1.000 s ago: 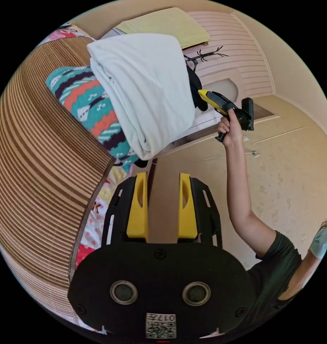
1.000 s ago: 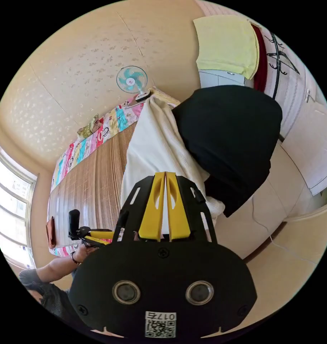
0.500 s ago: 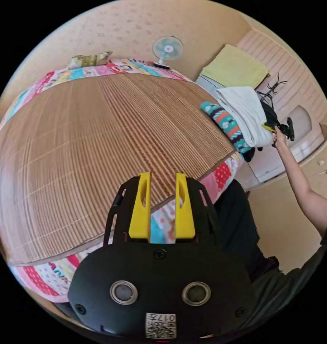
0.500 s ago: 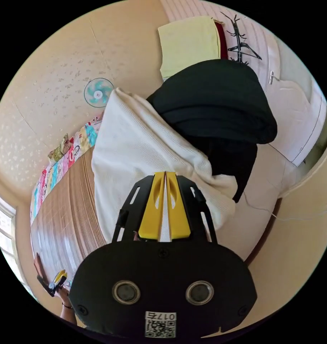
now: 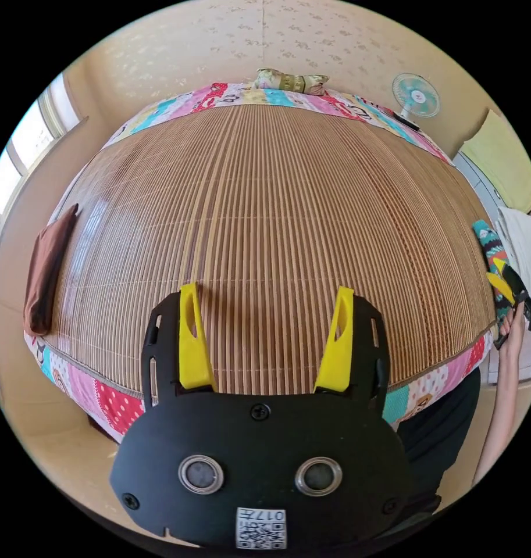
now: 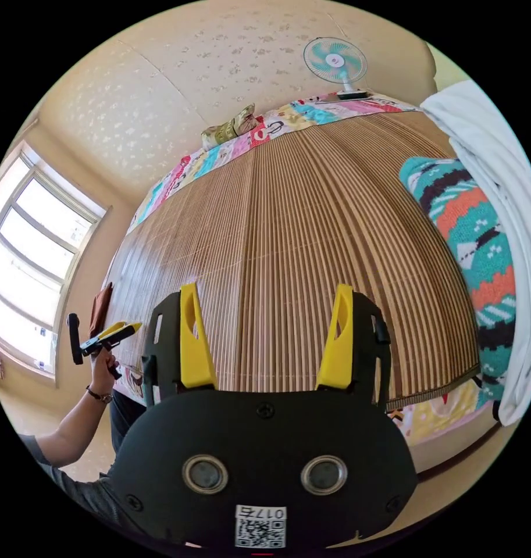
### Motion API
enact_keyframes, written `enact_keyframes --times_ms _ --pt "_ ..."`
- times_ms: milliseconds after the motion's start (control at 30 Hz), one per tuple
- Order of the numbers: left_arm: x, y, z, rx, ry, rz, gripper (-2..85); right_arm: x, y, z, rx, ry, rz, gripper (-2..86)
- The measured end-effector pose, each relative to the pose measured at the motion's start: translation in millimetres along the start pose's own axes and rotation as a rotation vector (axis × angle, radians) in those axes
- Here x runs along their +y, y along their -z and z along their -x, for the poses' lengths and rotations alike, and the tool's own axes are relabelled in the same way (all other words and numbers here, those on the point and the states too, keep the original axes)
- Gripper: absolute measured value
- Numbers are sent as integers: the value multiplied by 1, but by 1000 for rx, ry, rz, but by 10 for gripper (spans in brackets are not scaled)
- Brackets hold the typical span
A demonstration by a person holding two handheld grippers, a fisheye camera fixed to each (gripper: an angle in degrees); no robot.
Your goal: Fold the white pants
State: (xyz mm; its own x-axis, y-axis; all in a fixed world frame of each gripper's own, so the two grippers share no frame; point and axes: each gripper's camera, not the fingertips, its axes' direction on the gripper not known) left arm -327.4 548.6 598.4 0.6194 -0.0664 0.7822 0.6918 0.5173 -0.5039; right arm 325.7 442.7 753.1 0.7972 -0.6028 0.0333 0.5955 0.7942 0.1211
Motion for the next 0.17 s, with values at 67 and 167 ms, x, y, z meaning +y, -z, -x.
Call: enact_keyframes --times_ms 67,167 --pt "-4 -1 0 -20 26 -20 312 -4 -27 18 38 5 46 325" --pt "-9 -3 -6 -34 53 -42 322 -6 -49 43 240 42 48 337"
